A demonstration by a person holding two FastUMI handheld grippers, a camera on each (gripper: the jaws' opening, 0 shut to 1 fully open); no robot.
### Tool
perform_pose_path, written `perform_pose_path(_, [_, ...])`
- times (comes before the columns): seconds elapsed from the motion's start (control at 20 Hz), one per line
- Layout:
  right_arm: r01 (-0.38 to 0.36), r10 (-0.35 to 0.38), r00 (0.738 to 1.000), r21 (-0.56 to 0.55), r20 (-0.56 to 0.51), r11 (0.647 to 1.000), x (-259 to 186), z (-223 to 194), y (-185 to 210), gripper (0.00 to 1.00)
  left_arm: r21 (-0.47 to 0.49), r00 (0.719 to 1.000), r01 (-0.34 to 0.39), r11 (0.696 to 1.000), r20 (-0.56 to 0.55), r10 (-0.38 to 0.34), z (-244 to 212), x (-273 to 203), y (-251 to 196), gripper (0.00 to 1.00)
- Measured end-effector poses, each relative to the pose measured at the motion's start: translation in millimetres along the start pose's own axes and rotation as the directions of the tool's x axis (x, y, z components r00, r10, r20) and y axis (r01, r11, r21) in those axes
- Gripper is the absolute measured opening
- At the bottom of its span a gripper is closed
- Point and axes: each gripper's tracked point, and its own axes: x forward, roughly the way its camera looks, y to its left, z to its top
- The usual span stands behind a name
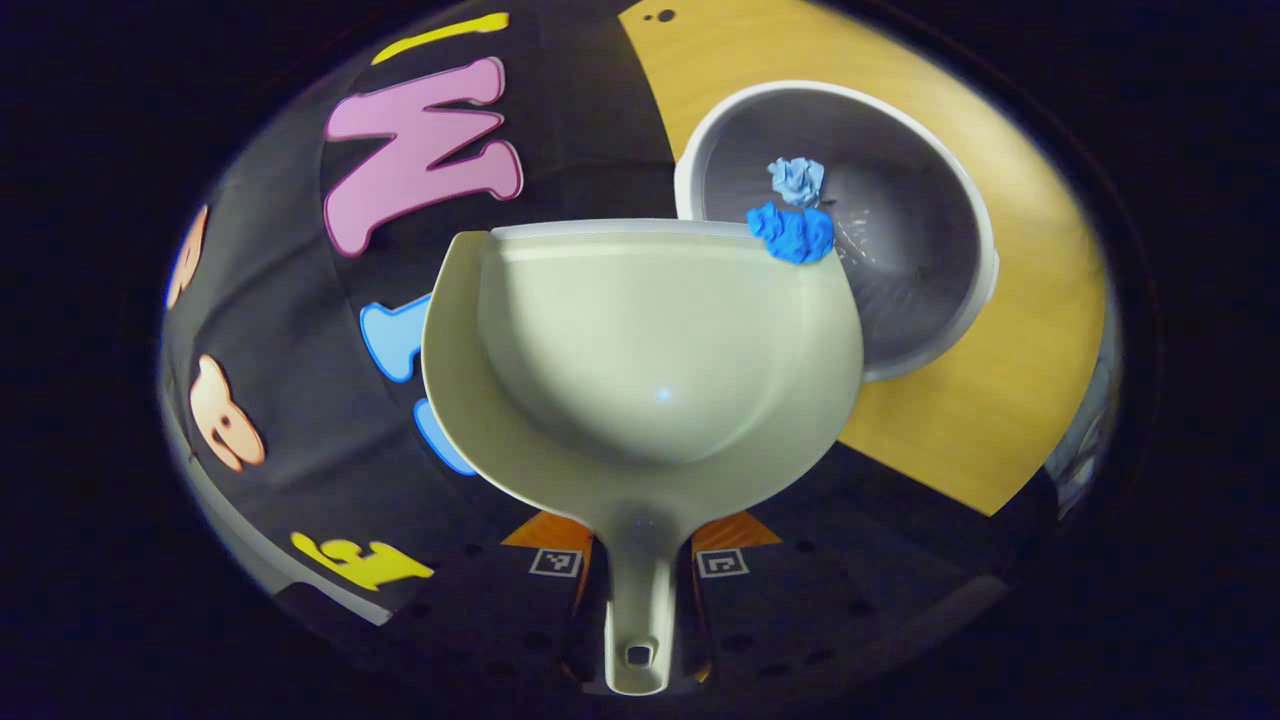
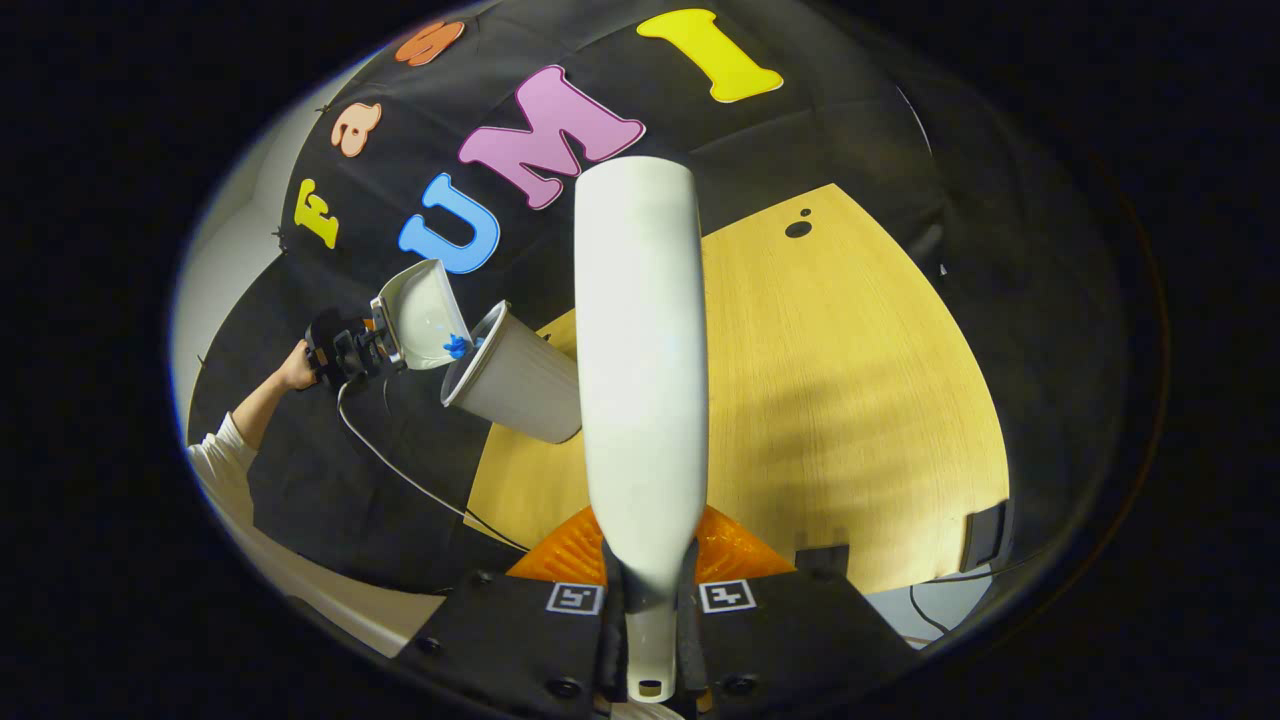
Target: Pick up the small broom and dustpan from the desktop, sweep the trash into the dustpan with the broom, and then empty the trash into the garbage bin.
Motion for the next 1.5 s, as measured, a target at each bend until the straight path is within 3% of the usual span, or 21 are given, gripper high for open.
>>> perform_pose_path(0.1, [0.012,-0.012,1.0,-0.003,-0.004,1.0,-1.1,-3.9,-1.4,0.2,0.029,0.999,-0.042,0.999,0.022,0.041,0.3,-0.1,0.5,0.24])
perform_pose_path(0.25, [0.044,-0.044,0.999,-0.008,0.006,0.999,-2.8,-1.1,-4.2,0.21,-0.123,0.998,-0.018,0.992,0.061,0.025,5.7,-1.4,2.7,0.25])
perform_pose_path(0.3, [0.094,-0.094,0.995,-0.012,0.017,0.995,-4.8,2.6,-12.6,0.21,-0.191,0.996,0.006,0.981,0.086,0.011,10.6,-6.5,4.1,0.25])
perform_pose_path(0.45, [0.225,-0.221,0.972,-0.042,0.085,0.973,-18.1,25.4,-21.6,0.2,-0.429,0.973,0.062,0.901,0.225,0.041,39.5,-35.3,13.8,0.24])
perform_pose_path(0.55, [0.245,-0.233,0.963,-0.075,0.138,0.967,-25.3,48.1,-3.2,0.21,-0.571,0.947,0.119,0.812,0.312,0.08,61.7,-60.1,18.9,0.25])
perform_pose_path(0.65, [0.271,-0.245,0.951,-0.126,0.188,0.954,-25.3,70.6,12.7,0.2,-0.674,0.909,0.229,0.702,0.406,0.093,87.3,-86.1,23.7,0.25])
perform_pose_path(0.8, [0.281,-0.255,0.947,-0.117,0.197,0.953,-7.7,86.6,26.4,0.2,-0.754,0.822,0.444,0.485,0.558,0.114,147.5,-128.0,13.7,0.25])
perform_pose_path(0.9, [0.282,-0.267,0.947,-0.067,0.179,0.957,4.4,86.6,27.3,0.21,-0.71,0.716,0.619,0.335,0.686,0.131,199.9,-162.7,-1.0,0.25])
perform_pose_path(1.0, [0.343,-0.332,0.931,-0.052,0.149,0.938,12.5,76.4,8.4,0.21,-0.643,0.639,0.727,0.241,0.762,0.105,243.9,-181.9,-23.7,0.24])
perform_pose_path(1.05, [0.388,-0.379,0.916,-0.048,0.128,0.921,18.1,72.4,-7.1,0.21,-0.61,0.61,0.768,0.193,0.79,0.068,261.7,-189.8,-41.2,0.25])
perform_pose_path(1.1, [0.419,-0.414,0.905,-0.04,0.095,0.907,23.5,61.3,-18.0,0.2,-0.573,0.576,0.81,0.124,0.817,0.01,279.0,-198.8,-67.3,0.25])
perform_pose_path(1.2, [0.447,-0.447,0.893,0.007,0.049,0.895,44.9,41.3,-29.5,0.21,-0.461,0.455,0.887,-0.031,0.883,-0.113,306.3,-227.0,-121.1,0.25])
perform_pose_path(1.25, [0.458,-0.458,0.889,0.028,0.02,0.889,54.0,28.0,-34.2,0.21,-0.432,0.414,0.898,-0.088,0.895,-0.165,317.8,-234.1,-143.1,0.25])
perform_pose_path(1.3, [0.469,-0.469,0.883,0.043,-0.007,0.882,62.8,15.8,-37.9,0.2,-0.427,0.397,0.896,-0.125,0.894,-0.21,326.4,-233.7,-161.0,0.25])
perform_pose_path(1.35, [0.479,-0.477,0.878,0.045,-0.044,0.877,70.9,1.0,-39.5,0.21,-0.433,0.393,0.892,-0.132,0.885,-0.25,332.4,-231.2,-177.8,0.25])
perform_pose_path(1.45, [0.505,-0.501,0.86,0.026,-0.099,0.863,86.0,-23.6,-44.5,0.21,-0.457,0.399,0.883,-0.105,0.85,-0.343,344.7,-220.9,-207.6,0.25])
perform_pose_path(1.5, [0.512,-0.507,0.854,0.019,-0.115,0.859,93.2,-28.6,-45.0,0.21,-0.46,0.391,0.881,-0.111,0.84,-0.376,352.7,-217.0,-223.7,0.25])
